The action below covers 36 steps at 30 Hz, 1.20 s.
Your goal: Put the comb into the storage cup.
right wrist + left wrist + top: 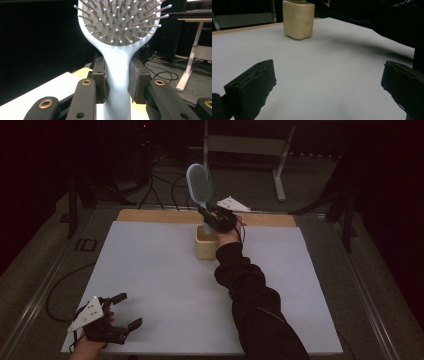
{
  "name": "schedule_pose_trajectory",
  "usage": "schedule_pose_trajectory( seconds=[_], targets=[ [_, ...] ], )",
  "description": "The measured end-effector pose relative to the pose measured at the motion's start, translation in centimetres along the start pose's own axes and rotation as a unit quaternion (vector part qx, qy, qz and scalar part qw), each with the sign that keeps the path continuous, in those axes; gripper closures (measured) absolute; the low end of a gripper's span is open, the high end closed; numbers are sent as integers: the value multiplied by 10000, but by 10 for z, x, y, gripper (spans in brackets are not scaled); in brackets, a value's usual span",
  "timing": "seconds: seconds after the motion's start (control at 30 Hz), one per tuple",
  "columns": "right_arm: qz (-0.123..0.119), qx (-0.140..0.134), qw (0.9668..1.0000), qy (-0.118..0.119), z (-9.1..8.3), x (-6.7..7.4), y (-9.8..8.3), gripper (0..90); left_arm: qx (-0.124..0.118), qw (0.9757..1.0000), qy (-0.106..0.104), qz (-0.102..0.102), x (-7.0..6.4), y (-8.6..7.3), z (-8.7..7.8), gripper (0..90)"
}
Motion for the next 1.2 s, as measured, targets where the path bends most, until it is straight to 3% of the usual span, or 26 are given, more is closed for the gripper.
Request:
schedule_pose_trajectory(
  seconds=[0.27,0.33,0.83,0.97,1.1,1.2],
  targets=[
    [4,97,9999,105,0,-6,-13,703,2,10000,-13,-17,0,0,1,0],
    [-54,121,9999,55,0,-8,-17,703,6,10000,-17,-18,0,0,1,0],
    [-334,508,9977,295,-2,-6,-45,693,27,10000,-22,-26,0,-1,1,0],
    [-346,589,9974,239,-4,-6,-48,378,27,10000,-25,-40,0,-1,1,0],
    [-268,593,9972,355,-7,-6,-44,197,14,10000,-23,-62,1,-1,1,0],
    [-302,649,9965,422,-9,-5,-40,138,22,10000,-19,-51,0,-1,1,0]
  ],
)
Point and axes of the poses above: each handheld gripper's, and its own axes: z roughly forward along the jaws, y roughly out of its top, x roughly to its left, the point moved 1 cm from there along z, roughly forward along the jaws, and after that the axes turned 2 degrees about -x, right-handed, at the moved point
